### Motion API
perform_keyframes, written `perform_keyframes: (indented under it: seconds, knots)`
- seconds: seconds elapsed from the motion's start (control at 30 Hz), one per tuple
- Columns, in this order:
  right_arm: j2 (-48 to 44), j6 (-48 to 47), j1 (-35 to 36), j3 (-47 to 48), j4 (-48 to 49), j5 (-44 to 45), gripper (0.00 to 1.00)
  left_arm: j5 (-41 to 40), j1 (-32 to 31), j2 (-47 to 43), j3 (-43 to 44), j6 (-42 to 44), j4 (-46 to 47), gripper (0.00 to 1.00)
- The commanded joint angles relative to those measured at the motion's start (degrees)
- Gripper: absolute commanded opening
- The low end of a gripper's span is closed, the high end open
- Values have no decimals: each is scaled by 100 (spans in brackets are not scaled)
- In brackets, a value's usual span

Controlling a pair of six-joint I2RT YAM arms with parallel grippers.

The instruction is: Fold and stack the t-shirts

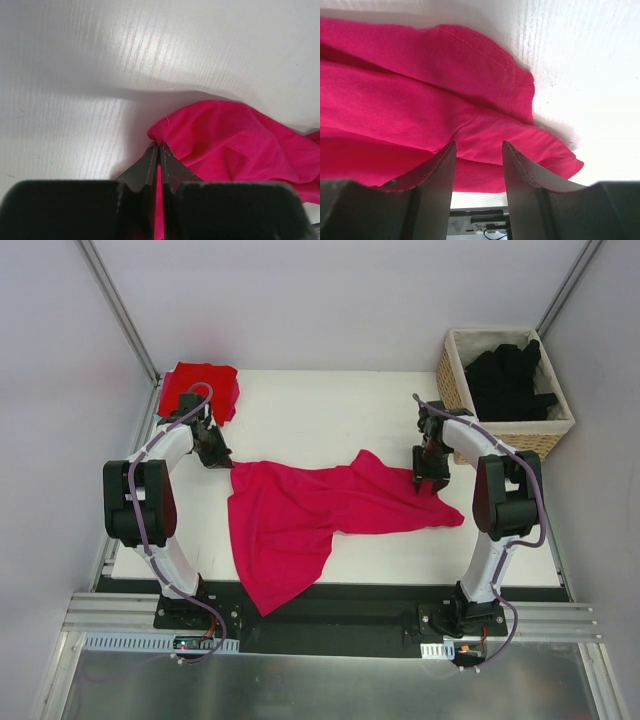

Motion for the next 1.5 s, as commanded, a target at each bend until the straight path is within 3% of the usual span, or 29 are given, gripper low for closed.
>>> perform_keyframes:
  seconds: [0.0,0.27,0.4,0.57,0.87,1.23,1.37,1.47]
  knots:
    - [46,15,27,-90,38,-152,44,-59,90,-352,157,173,-101,0]
    - [107,15,35,-152,38,-415,41,-77,99,-404,131,200,-145,0]
    - [116,-11,53,-152,37,-459,30,-103,108,-439,131,200,-162,0]
    - [169,-64,62,-134,-24,-477,27,-94,108,-466,105,217,-171,0]
    - [134,-29,70,-108,-59,-503,1,-59,108,-492,43,217,-171,0]
    - [-841,33,70,743,-323,261,0,11,108,-554,43,217,-171,0]
    - [-571,-64,62,999,-480,306,0,63,116,-501,60,200,-162,0]
    - [-394,-46,62,834,-438,183,14,64,116,-510,69,182,-162,0]
